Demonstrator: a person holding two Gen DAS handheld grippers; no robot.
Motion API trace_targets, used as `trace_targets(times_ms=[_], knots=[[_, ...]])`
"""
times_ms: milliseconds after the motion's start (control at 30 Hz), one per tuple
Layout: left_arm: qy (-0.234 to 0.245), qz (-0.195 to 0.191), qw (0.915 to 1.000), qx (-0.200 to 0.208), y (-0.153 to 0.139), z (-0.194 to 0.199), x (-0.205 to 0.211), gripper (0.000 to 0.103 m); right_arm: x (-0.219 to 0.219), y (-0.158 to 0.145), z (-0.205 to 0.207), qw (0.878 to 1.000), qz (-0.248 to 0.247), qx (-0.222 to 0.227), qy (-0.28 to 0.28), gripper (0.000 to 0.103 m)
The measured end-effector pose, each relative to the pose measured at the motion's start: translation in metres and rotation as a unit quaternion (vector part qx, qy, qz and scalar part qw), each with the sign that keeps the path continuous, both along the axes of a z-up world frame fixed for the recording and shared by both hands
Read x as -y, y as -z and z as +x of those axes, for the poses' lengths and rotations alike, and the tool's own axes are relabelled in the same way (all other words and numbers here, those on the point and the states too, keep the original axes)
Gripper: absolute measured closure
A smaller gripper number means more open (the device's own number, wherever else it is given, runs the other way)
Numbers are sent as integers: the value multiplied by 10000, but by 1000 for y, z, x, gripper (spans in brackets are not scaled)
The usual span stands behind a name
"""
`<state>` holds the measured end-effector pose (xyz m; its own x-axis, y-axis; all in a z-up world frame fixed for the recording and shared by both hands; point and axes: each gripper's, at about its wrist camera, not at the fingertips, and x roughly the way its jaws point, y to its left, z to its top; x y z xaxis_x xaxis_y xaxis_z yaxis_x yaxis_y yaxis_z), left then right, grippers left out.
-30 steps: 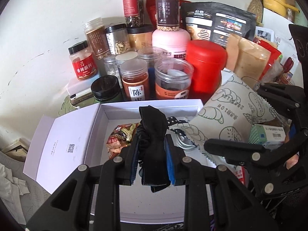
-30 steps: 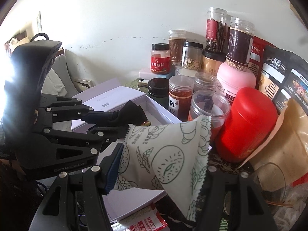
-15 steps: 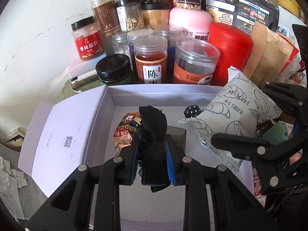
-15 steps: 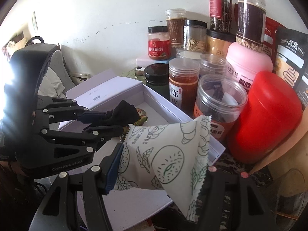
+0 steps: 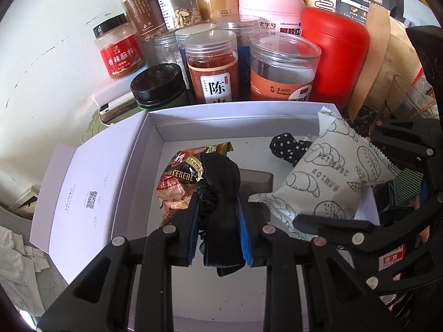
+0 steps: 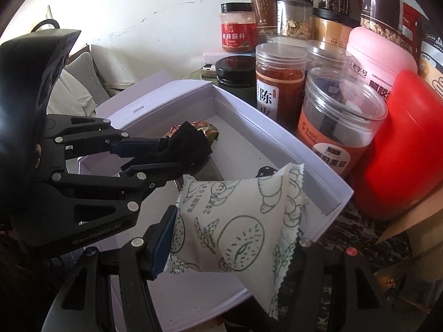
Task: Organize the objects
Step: 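Carry the black bow and white pouch over the white box, then lower the black bow and white pouch into the box and open both grippers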
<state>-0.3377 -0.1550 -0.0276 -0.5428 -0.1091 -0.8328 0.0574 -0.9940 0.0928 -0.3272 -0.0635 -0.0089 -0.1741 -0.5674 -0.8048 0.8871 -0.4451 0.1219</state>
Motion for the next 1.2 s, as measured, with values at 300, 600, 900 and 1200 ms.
trace_targets(times_ms=[300, 600, 900, 1200], knots=[[-183, -21, 9995, 272, 10, 9, 8, 79, 4, 6, 12, 9991, 177, -5, -395, 40], [-288, 229, 9988, 329, 16, 19, 14, 79, 6, 13, 15, 9985, 236, 121, -485, 40], [-480, 586, 9954, 586, 37, 32, 22, 79, 11, 19, 24, 9980, 466, -70, -419, 40], [-597, 665, 9938, 664, 35, 28, 23, 74, 10, 17, 25, 9975, 591, -108, -369, 37]])
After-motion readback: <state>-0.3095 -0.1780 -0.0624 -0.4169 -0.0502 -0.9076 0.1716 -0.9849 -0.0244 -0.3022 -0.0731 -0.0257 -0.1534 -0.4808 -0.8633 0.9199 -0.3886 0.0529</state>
